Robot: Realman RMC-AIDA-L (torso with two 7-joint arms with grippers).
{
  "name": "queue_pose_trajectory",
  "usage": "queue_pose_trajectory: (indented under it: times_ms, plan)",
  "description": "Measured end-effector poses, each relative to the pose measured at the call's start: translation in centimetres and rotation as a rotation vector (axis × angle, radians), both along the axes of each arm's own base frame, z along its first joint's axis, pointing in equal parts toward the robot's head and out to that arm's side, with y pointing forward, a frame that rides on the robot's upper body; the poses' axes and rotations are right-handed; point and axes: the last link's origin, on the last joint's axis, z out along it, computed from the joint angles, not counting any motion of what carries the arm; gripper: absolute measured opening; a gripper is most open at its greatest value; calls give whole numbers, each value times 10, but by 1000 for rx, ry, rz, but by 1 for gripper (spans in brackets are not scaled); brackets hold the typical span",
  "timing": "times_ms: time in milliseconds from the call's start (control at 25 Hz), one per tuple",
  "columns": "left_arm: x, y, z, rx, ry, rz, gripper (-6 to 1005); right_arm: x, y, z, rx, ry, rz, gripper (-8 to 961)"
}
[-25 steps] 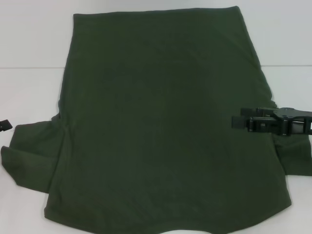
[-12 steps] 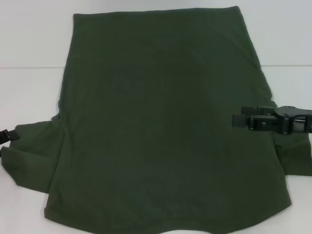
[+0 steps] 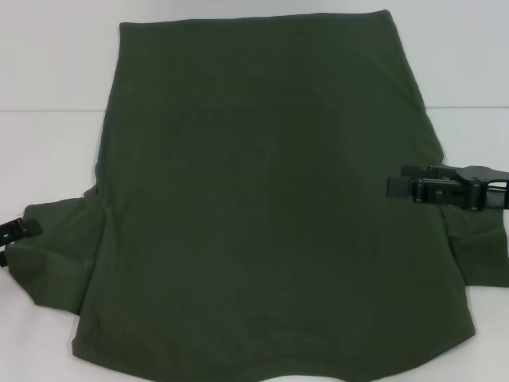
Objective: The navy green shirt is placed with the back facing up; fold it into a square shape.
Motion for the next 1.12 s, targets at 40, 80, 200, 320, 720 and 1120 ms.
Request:
queue_pose_trajectory:
  times_ms: [40,80,200,320,720,1120]
  plan:
    - [0,0,0,-1,0,2,798,0,0,0,2,2,0,912]
    - [-1,-1,0,-3,0,4,797,0,0,1,3,3,0,912]
    - [-1,-1,-2,-18,0,14,793,0,0,1,5,3,1,912]
    - [0,0,-3,-30,7,15,790,0,0,1,5,4,1,912]
    - [0,1,-4,-51,20,23,517,3,-1,3,13,13,-12,912]
    - [3,2,-1,-58,20,6,231,3,-1,3,13,16,-14,912]
